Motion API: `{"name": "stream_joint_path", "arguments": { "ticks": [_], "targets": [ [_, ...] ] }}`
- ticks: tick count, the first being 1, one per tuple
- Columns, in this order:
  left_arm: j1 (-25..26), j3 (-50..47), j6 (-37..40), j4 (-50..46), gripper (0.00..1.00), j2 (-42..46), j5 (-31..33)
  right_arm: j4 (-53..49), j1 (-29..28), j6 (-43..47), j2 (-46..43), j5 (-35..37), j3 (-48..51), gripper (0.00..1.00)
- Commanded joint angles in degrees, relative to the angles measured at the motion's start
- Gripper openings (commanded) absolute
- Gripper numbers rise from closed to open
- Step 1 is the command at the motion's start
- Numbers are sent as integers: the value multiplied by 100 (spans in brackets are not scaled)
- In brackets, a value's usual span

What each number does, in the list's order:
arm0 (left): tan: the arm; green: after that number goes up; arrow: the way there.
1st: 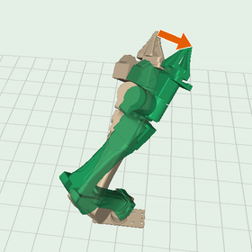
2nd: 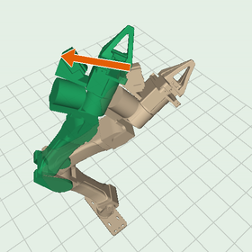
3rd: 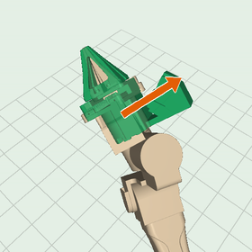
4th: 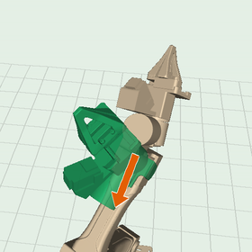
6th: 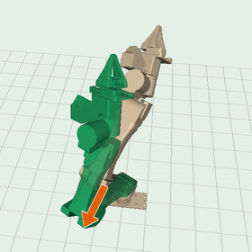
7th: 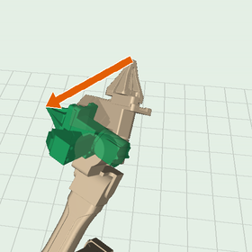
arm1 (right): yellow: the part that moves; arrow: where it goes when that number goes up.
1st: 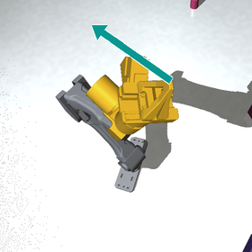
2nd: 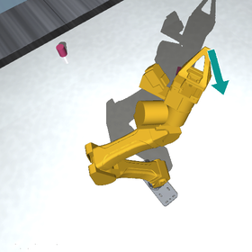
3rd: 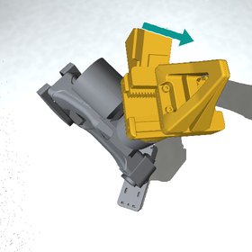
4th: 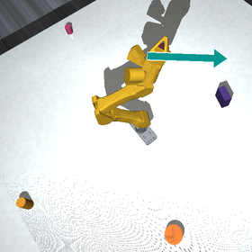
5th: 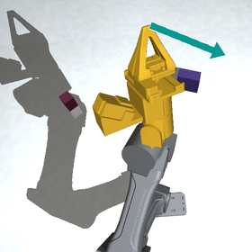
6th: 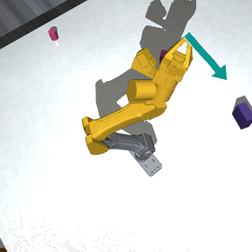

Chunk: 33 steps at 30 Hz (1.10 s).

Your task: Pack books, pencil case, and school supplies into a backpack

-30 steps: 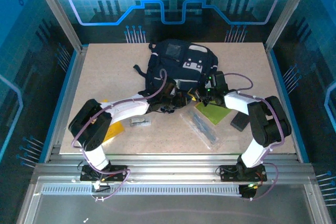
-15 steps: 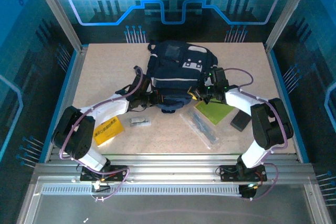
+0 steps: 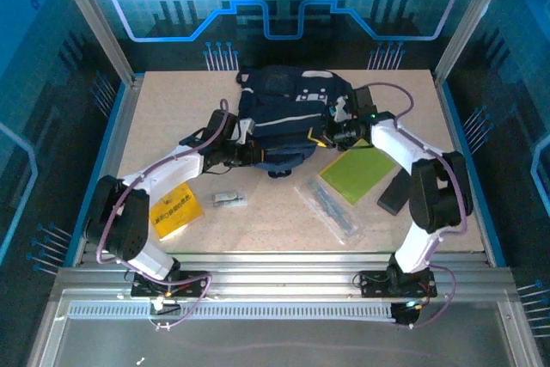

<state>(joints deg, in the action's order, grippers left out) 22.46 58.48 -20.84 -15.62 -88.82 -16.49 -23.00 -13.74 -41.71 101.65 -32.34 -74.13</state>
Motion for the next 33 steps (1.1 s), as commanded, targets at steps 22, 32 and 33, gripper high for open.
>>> {"name": "stream_joint_path", "arguments": {
  "ticks": [22,32,33],
  "targets": [
    [1492,1960,-1273,452,0,-1631,308,-687,482,121,-912,533,635,100],
    [1886,1751,-1220,314,0,-1492,227,1358,-168,-1743,-561,376,1353,92],
    [1896,1651,-1241,311,0,-1448,249,1370,-225,-1788,-413,490,1253,89]
  ]
}}
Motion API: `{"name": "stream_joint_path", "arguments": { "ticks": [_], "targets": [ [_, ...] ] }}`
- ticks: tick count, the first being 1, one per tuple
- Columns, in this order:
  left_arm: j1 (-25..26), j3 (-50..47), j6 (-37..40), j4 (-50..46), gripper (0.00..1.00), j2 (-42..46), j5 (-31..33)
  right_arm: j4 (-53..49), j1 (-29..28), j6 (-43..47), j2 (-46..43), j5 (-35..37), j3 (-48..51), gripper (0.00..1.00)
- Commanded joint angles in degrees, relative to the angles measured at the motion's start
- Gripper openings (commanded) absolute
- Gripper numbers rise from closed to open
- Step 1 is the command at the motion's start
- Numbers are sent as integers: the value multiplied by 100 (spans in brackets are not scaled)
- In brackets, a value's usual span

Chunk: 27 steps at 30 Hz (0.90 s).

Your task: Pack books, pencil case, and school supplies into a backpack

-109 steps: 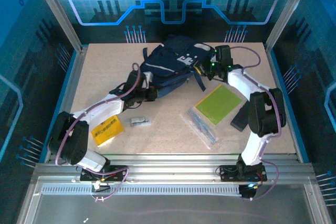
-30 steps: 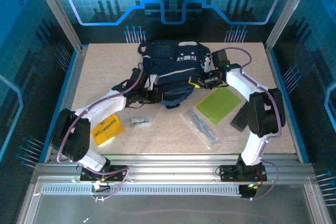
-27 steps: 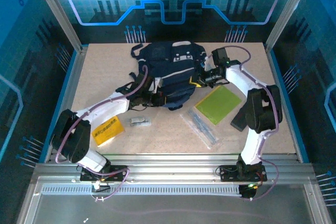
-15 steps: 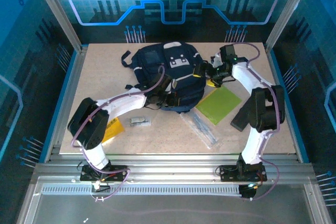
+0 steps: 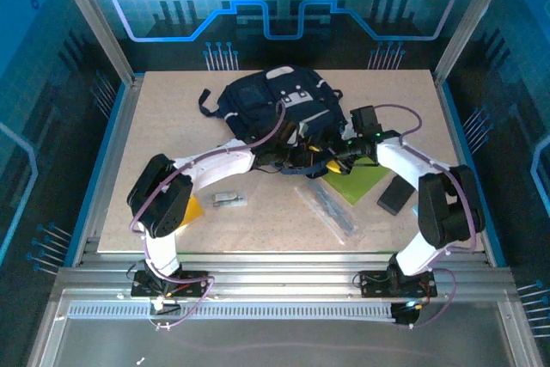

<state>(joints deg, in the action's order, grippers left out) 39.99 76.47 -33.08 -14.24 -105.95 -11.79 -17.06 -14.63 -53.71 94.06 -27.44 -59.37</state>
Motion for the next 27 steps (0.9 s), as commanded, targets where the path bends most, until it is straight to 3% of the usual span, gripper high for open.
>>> {"name": "stream_joint_path", "arguments": {
  "ticks": [1,9,18,27],
  "targets": [
    [141,-233,-52,163,0,311,-226,818,-167,-614,461,85,-278,85],
    [-102,-299,346,-775,0,669,46,956,-202,-344,801,507,-131,0],
    [-742,-223,1399,-2658,0,791,711,7,-238,583,481,1133,-458,0],
    [-1867,-681,1593,-2354,0,1046,1480,-380,-262,985,310,1285,-646,0]
  ]
}}
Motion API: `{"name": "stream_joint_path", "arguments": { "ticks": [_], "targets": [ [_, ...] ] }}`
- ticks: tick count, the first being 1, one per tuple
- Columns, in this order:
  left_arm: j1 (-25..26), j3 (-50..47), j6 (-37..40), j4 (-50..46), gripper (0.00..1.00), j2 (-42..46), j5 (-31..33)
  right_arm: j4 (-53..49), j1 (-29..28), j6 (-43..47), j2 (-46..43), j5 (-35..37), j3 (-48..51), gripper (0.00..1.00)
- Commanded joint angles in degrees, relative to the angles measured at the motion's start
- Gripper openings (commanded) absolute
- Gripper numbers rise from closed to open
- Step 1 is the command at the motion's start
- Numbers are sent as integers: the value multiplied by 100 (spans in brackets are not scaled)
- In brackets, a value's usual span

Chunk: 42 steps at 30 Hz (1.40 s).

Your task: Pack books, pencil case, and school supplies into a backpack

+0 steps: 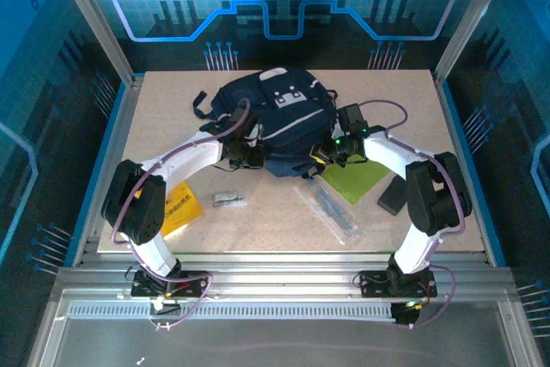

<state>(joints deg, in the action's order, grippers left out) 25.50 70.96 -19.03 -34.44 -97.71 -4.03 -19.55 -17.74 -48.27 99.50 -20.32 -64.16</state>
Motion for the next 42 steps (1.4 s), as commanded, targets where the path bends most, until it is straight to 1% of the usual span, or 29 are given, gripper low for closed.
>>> {"name": "stream_joint_path", "arguments": {
  "ticks": [1,6,12,14,17,22,24,25,26,27,28,29,30,31,32,35,37,40,42],
  "targets": [
    [-513,-128,194,-199,0,173,832,-144,35,451,-260,564,-159,0],
    [-954,122,197,473,0,-385,1675,-150,-65,457,-368,399,-105,0],
    [-1407,577,244,883,0,-990,2477,-221,-322,465,-454,360,-164,0],
    [-1526,671,250,999,0,-1085,2570,-209,-378,432,-467,355,-191,0],
    [-1641,771,275,1205,0,-1168,2539,-174,-436,350,-467,337,-241,0],
    [-1679,1174,271,1172,0,-1435,2438,15,-675,138,-374,254,-342,0],
    [-1679,1311,260,1110,0,-1522,2412,131,-764,55,-249,46,-447,1],
    [-1674,1359,251,1071,4,-1548,2416,102,-775,22,-207,-34,-512,10],
    [-1678,1391,255,1020,19,-1558,2431,25,-771,17,-181,-63,-571,26],
    [-1676,1411,221,940,44,-1546,2468,-94,-771,52,-193,3,-612,47],
    [-1671,1412,186,868,61,-1518,2494,-237,-767,115,-239,113,-645,60],
    [-1674,1381,140,804,71,-1449,2511,-442,-738,248,-296,251,-687,68],
    [-1671,1316,83,752,81,-1351,2486,-668,-687,394,-368,391,-726,71],
    [-1663,1246,39,715,86,-1237,2419,-856,-614,515,-435,505,-752,72],
    [-1633,1137,-2,697,90,-1104,2322,-1054,-509,636,-530,611,-751,73],
    [-1368,846,-27,667,92,-559,2172,-1452,-33,922,-837,780,-575,74],
    [-1033,776,0,607,92,-261,2181,-1622,343,1080,-1043,912,-384,75],
    [-360,786,-8,633,93,0,2011,-1787,948,1287,-1317,1042,-49,75],
    [75,889,-93,688,93,1,1731,-1824,1307,1354,-1387,1031,152,75]
  ]
}}
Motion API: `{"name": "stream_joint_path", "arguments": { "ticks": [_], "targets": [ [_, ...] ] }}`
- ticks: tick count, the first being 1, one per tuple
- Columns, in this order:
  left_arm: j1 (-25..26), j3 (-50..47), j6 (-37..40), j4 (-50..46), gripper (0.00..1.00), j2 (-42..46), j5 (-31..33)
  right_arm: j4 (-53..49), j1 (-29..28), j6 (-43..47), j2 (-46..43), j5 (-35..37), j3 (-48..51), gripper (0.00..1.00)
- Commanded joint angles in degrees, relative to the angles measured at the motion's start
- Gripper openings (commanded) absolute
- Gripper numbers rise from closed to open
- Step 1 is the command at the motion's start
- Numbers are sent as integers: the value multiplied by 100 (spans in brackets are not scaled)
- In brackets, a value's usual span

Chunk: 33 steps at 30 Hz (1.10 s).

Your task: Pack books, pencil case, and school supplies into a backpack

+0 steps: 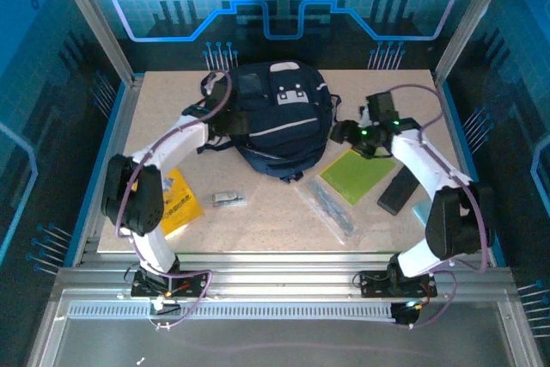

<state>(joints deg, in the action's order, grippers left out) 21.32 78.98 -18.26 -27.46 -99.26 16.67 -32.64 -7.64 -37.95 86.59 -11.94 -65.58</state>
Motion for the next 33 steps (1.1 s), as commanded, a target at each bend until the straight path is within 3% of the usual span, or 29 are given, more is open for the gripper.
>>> {"name": "stream_joint_path", "arguments": {
  "ticks": [1,8,16,25,33],
  "targets": [
    [697,165,-270,18,93,111,-504,-495,473,345,-115,110,405,75],
    [1953,722,-1024,696,94,-667,-1653,18,1063,403,-113,-170,1054,71],
    [2687,1497,-1863,1516,93,-2072,-2862,571,1473,158,69,27,1773,70],
    [2659,2245,-1538,1096,95,-3062,-2893,545,1651,301,262,464,1935,69],
    [2226,2256,-1313,877,95,-3135,-2666,271,1559,409,353,1026,1693,69]
  ]
}}
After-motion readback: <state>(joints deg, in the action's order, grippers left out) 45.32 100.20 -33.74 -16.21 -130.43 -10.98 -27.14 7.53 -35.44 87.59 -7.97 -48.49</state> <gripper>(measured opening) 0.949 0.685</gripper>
